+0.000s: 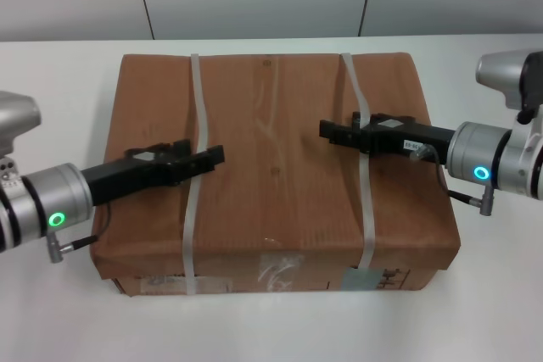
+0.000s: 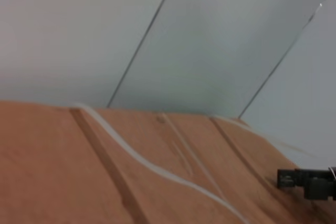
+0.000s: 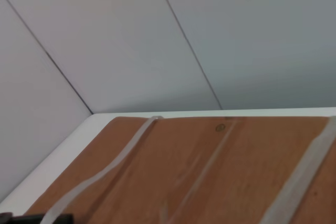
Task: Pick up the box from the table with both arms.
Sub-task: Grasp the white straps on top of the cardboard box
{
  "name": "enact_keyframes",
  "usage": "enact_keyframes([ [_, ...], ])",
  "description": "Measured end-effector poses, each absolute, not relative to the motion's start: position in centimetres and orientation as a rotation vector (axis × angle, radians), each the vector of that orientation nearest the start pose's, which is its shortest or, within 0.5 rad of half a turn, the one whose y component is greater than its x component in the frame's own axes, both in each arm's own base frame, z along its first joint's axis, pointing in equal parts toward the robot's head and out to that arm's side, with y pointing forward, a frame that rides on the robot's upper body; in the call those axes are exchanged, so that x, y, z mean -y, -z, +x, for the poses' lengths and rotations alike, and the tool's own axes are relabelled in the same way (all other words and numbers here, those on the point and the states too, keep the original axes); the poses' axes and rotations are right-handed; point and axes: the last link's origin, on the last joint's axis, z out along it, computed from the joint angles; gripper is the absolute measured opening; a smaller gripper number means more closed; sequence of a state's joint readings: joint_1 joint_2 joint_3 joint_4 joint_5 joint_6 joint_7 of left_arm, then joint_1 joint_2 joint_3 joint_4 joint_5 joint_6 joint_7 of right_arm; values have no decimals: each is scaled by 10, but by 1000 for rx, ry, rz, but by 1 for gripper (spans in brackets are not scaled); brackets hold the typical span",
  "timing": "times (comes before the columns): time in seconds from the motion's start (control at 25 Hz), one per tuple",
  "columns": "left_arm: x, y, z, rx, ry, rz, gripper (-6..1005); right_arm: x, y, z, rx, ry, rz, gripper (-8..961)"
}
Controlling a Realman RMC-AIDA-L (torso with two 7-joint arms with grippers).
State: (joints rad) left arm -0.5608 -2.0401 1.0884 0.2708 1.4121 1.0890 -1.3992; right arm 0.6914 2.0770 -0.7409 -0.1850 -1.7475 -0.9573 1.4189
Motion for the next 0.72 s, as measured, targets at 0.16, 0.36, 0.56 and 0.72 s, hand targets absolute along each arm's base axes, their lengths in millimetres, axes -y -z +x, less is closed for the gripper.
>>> enact_keyframes([
  [0.16, -350, 62, -285, 1129, 702, -2391, 788, -373, 77, 276, -1170, -601, -2328, 826],
  [0.36, -352, 65, -280, 1128, 696, -2410, 787, -375, 81, 271, -1151, -584, -2355, 825],
  [0.56, -355, 67, -275, 1157, 709, -2417, 786, -379, 82, 263, -1127, -599, -2378, 824],
  [0.72, -358, 67, -268, 1153, 720, -2435, 785, -382, 83, 253, -1085, -617, -2412, 823],
])
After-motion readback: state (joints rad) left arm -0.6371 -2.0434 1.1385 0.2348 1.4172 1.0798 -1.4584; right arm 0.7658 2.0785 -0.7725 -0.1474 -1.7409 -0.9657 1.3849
